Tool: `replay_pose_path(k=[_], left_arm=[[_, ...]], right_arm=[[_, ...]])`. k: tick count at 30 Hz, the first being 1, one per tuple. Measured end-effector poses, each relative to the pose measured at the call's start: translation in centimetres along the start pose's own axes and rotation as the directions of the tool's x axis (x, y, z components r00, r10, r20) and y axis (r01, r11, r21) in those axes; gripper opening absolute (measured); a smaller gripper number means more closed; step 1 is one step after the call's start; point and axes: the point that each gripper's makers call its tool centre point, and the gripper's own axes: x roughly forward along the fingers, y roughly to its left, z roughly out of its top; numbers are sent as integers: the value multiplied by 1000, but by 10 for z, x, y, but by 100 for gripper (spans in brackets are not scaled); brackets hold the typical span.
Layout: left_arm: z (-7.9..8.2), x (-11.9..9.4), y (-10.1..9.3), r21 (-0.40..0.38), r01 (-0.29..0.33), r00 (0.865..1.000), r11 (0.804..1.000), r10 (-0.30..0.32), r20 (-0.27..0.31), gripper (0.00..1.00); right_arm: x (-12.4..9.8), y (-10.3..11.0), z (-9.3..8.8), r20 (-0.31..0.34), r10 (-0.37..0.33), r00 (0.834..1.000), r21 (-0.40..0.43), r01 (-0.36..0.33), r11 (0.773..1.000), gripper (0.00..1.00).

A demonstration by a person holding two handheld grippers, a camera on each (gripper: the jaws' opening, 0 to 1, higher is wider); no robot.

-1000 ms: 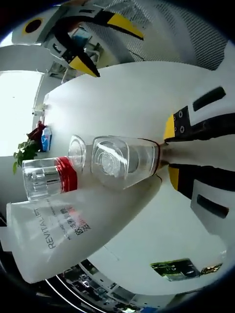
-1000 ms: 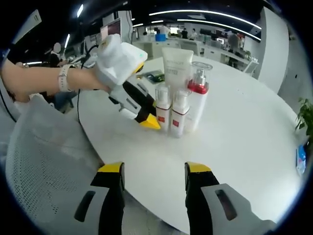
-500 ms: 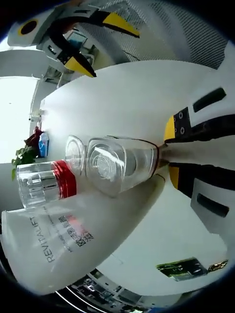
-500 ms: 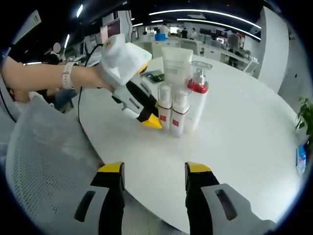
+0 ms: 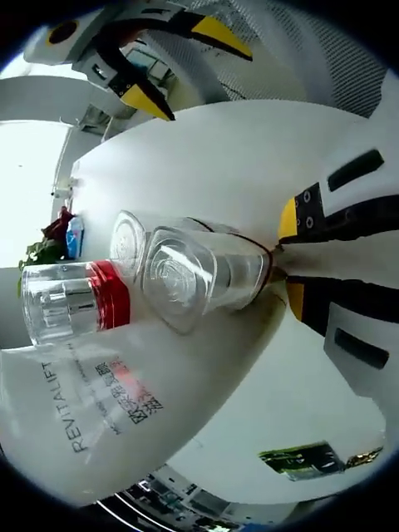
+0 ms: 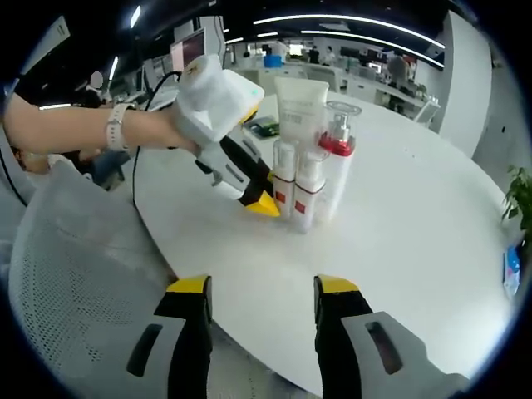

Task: Arrange the skincare products in the storage area until every visible bottle or jar stands upright without overlapping.

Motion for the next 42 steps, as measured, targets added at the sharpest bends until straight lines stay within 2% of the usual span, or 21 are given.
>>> replay_pose_path(k=[3,6,9,19,22,31,33,40,42], left_arm=[[0,0,-1,1,1,1000,1000,-1,4,13],[0,-3,-1,3,-1,1000,1000,1,11,20],[2,-8,0,0,-6,1000,1000,6,22,20],[3,-41,-12,1,-20,998,1000,20,58,27],[1,-48,-11,-4,-32,997,999,32,67,30],[-22,-80,-6,-29,-74,995,997,75,62,43],[-26,-90,-4,-58,-89,993,994,93,66,43],[-35,-119,1,-122,-148,984,981,159,83,56],[-42,-129,9,-175,-171,979,970,187,83,59]], right_arm=[[0,0,0,-2,-3,1000,-2,3,1000,50],[1,-1,0,-1,-5,1000,-5,5,1000,50],[1,-1,1,-1,-7,1000,-10,7,1000,50],[0,-3,4,14,-21,1000,-33,22,999,54],[1,-4,6,25,-22,999,-41,23,999,57],[-3,-8,14,66,-56,996,-65,61,996,68],[-2,-9,16,74,-57,996,-82,63,995,71],[-5,-13,24,117,-85,989,-75,95,993,80],[-5,-13,25,122,-89,989,-77,98,992,84]])
